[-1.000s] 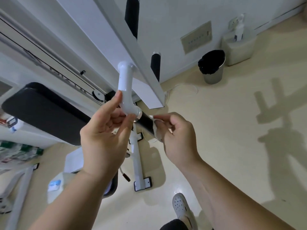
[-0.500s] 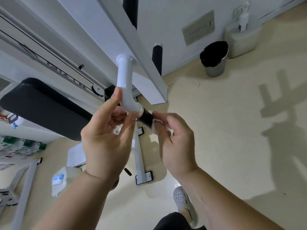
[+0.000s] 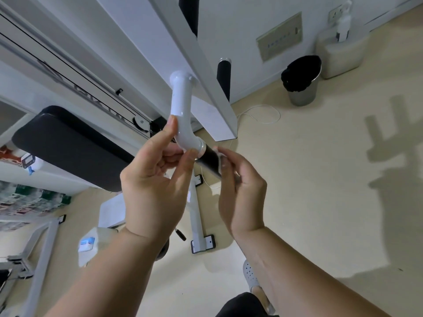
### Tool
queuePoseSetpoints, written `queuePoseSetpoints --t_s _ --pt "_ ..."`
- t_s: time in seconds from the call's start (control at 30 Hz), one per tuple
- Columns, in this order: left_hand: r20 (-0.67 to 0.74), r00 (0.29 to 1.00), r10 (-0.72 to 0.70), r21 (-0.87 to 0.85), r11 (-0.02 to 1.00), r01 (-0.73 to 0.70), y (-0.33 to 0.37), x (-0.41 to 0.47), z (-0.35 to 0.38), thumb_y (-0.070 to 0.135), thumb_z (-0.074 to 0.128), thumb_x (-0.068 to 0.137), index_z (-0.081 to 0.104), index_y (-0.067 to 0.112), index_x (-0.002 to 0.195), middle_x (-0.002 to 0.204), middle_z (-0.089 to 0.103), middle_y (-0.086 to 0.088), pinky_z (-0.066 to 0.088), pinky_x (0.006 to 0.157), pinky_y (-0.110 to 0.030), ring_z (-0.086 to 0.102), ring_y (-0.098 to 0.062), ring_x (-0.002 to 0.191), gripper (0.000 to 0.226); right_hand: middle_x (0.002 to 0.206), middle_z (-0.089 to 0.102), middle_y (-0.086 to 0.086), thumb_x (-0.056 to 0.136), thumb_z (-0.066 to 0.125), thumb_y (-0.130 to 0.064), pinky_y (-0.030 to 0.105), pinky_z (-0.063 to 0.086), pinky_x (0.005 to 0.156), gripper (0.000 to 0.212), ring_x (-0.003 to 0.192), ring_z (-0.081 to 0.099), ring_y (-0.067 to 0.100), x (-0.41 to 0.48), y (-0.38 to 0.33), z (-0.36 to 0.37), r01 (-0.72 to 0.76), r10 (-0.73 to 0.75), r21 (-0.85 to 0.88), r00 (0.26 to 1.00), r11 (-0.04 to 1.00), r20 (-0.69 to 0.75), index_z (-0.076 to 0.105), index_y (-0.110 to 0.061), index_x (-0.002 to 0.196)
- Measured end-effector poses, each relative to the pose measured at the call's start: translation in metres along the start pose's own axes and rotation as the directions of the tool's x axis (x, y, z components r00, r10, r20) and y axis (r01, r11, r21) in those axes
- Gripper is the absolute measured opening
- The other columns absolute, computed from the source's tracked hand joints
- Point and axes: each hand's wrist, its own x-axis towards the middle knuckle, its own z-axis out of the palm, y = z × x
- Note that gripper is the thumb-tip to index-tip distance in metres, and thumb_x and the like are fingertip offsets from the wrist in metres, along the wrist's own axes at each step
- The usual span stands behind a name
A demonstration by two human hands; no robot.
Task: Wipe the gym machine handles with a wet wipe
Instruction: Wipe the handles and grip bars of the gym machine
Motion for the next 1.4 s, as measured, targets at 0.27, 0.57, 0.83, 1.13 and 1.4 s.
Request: queuePoseSetpoints --t_s 0.27,0.57,0.83,1.13,1.4 --pt "0.009 1.0 0.019 0.019 1.0 -0.019 0.0 -0.001 0.002 0.001 0.074 0.087 0.056 0.014 0.136 0.091 0.067 0.0 0.06 0.084 -0.037 0.069 -0.026 0.081 0.054 0.116 0.072 0.003 0.104 0.052 -0.015 0.035 0.056 0.096 0.03 0.111 0.07 0.018 -0.002 0.003 -0.002 0.298 -0.298 -0.043 0.954 0.953 0.005 0.068 -0.002 0.127" --pt "0.008 1.0 -0.016 0.035 0.999 0.016 0.004 0.001 -0.002 0.002 0.075 0.085 0.056 0.012 0.131 0.087 0.066 -0.006 0.061 0.082 -0.047 0.067 -0.033 0.078 0.05 0.111 0.069 -0.014 0.104 0.048 -0.018 0.032 0.051 0.098 0.031 0.107 0.063 0.001 -0.005 0.033 -0.031 -0.03 0.05 -0.218 0.995 0.976 0.087 0.071 -0.021 0.125" --pt "0.012 1.0 -0.01 0.002 1.0 0.01 0.005 0.002 0.003 0.003 0.075 0.086 0.056 0.014 0.132 0.089 0.067 0.005 0.061 0.085 -0.042 0.069 -0.015 0.079 0.05 0.111 0.074 -0.007 0.104 0.049 -0.018 0.023 0.053 0.097 0.029 0.105 0.068 0.002 0.007 0.011 -0.023 0.053 -0.038 -0.126 0.992 0.991 0.118 0.072 -0.023 0.122" --pt "-0.013 0.999 -0.035 0.006 0.999 0.035 0.007 0.002 0.004 0.004 0.076 0.086 0.058 0.014 0.129 0.084 0.066 -0.003 0.061 0.082 -0.036 0.069 -0.025 0.078 0.048 0.119 0.075 -0.001 0.101 0.055 -0.014 0.019 0.052 0.095 0.033 0.111 0.07 0.008 0.004 -0.017 -0.018 0.158 -0.146 -0.057 0.974 0.986 0.173 0.067 -0.013 0.132" --pt "-0.033 0.996 -0.081 -0.037 0.996 0.08 0.001 -0.001 0.0 0.01 0.074 0.087 0.058 0.025 0.135 0.083 0.062 0.001 0.06 0.09 -0.041 0.067 -0.026 0.079 0.052 0.108 0.078 -0.009 0.102 0.06 -0.016 0.023 0.053 0.094 0.026 0.1 0.069 0.013 -0.001 0.03 -0.063 -0.086 0.197 -0.421 0.954 0.903 0.226 0.076 -0.025 0.119"
